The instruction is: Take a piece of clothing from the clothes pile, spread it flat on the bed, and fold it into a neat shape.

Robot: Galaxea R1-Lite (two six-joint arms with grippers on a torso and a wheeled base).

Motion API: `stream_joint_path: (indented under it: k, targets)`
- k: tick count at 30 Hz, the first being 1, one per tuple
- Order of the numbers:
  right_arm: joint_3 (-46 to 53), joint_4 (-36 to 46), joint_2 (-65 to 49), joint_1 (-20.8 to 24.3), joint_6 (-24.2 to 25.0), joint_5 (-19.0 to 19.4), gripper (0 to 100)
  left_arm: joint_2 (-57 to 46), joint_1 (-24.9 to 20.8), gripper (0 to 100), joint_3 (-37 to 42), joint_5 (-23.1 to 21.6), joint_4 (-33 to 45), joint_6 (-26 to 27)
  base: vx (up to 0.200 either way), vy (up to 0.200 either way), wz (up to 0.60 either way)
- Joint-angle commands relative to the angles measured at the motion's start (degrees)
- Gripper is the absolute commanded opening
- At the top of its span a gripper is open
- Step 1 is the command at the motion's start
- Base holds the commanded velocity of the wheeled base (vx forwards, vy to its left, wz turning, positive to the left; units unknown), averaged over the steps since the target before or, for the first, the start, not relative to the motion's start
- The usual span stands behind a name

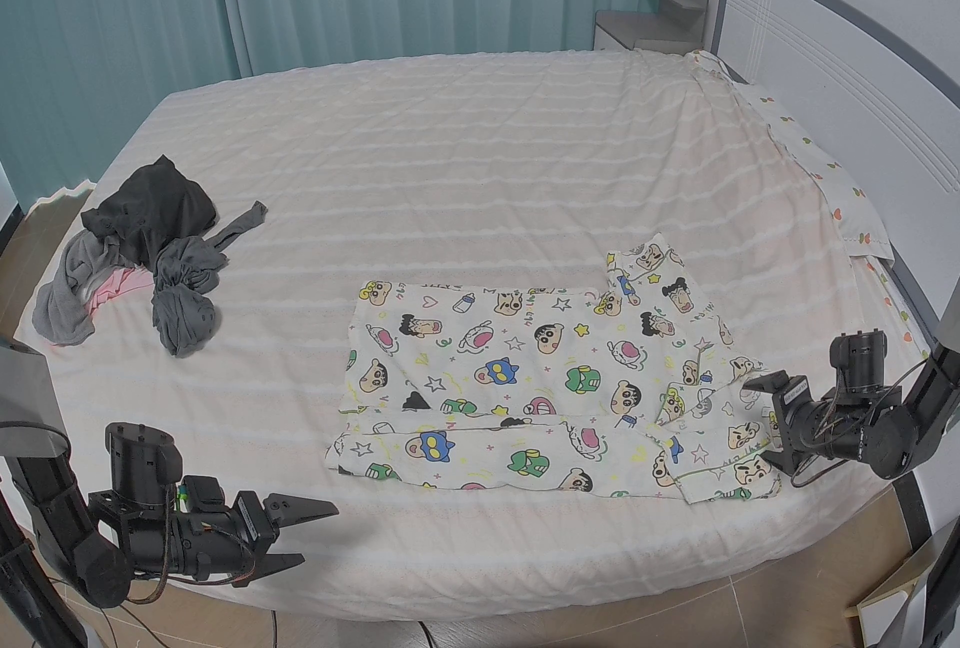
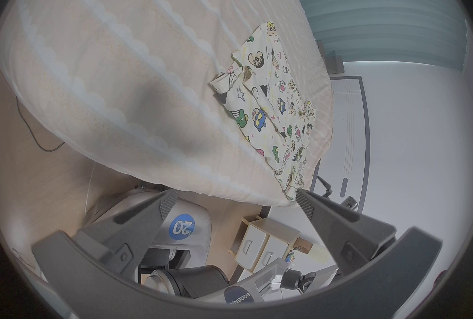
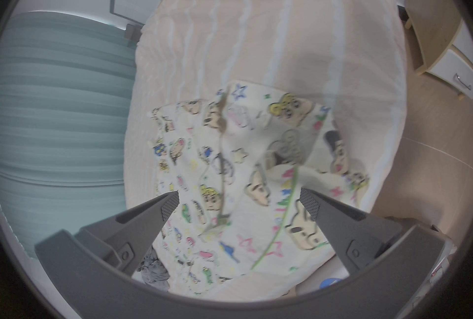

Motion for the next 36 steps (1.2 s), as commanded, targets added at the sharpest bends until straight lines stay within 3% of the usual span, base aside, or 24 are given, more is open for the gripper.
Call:
stream_joint_path:
  k: [1,10,20,27,36]
  targets:
    - [3.16,-1.43,3.4,-2.11,-1.19,-0.08,100,0.07,0.0,100,0.57,0.0,-0.02,-0.02,0.0,0.0,0.0]
    - [7.99,-4.15,-5.13,-2.11,-1.54,0.1,100,-0.01,-0.71,100,0.57,1.14,-0.11,0.06,0.0,0.0,0.0]
    - [13.36,-3.8,-24.2,0.27,-4.53,0.19,100,-4.67,-10.2,100,0.4,16.61,-1.51,-0.99,0.0,0.0,0.0]
    - [14.06,-4.33,-25.78,2.99,-4.62,0.1,100,-5.46,-11.17,100,0.57,17.57,-7.05,-0.99,0.114,0.0,0.0]
    - [13.0,-6.26,-25.87,3.78,-7.26,0.36,100,-5.46,-12.13,100,0.31,17.93,-7.4,-0.64,0.2,0.0,0.0]
